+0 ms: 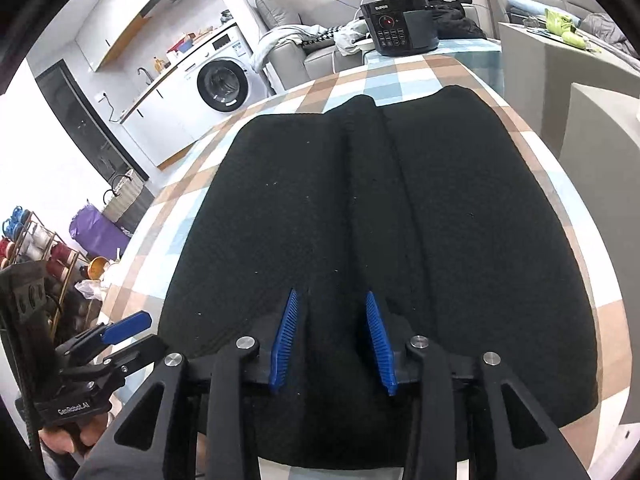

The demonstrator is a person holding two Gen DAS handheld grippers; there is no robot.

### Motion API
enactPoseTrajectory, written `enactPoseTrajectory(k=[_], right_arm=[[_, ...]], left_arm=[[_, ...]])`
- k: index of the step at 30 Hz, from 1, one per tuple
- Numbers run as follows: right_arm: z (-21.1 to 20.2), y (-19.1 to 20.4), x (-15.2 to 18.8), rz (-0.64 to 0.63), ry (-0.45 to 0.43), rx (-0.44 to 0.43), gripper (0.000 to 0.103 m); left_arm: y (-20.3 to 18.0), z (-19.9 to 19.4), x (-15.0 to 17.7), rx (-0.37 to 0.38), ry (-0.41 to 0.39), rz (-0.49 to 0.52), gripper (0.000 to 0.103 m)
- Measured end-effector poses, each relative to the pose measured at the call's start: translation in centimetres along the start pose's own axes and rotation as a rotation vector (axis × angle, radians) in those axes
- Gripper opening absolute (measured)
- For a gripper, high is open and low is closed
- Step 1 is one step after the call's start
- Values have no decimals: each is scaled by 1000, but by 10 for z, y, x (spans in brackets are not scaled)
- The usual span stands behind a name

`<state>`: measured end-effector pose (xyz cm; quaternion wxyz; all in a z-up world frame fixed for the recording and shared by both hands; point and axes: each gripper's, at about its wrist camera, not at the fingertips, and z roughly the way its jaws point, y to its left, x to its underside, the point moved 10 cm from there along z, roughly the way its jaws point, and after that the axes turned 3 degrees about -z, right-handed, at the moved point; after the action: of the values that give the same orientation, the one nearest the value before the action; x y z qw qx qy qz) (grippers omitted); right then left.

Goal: Fold small clothes

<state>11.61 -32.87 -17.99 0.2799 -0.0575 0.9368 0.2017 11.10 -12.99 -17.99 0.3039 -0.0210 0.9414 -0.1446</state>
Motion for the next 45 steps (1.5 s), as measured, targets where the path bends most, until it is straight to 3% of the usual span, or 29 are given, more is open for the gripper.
enactPoseTrajectory(k=[4,7,10,18,24,26,27,29,32,40,45], right_arm=[[-2,1,1,-16,17,6,38],[-26,-16,13,32,-24,42,47],[-43,-30,18,93,-70,64,47],[-83,-88,20,212,-188,264,48],[-77,-120,27,290,-165,278,48],[-70,-121,26,275,-151,268,47],[-65,-119,25,268,-141,267,47],[-57,-113,25,243,-132,250,41],[-49,-107,24,214,-122,269,40],[-27,-67,25,144,-79,219,39],[-12,-15,32,75,-39,126,39]], left_arm=[[-2,3,4,15,15,-10,67],[-4,7,5,35,21,-13,67],[-6,16,4,49,34,-29,67],[-13,47,-17,48,45,-68,67],[-12,66,-41,7,20,-124,67],[-10,70,-48,-9,4,-146,57],[-10,72,-50,-20,-3,-148,52],[-9,74,-54,-33,-20,-135,31],[-7,72,-57,-42,-26,-112,19],[19,57,-52,-62,-38,-135,17],[65,29,-47,-109,-55,-182,17]])
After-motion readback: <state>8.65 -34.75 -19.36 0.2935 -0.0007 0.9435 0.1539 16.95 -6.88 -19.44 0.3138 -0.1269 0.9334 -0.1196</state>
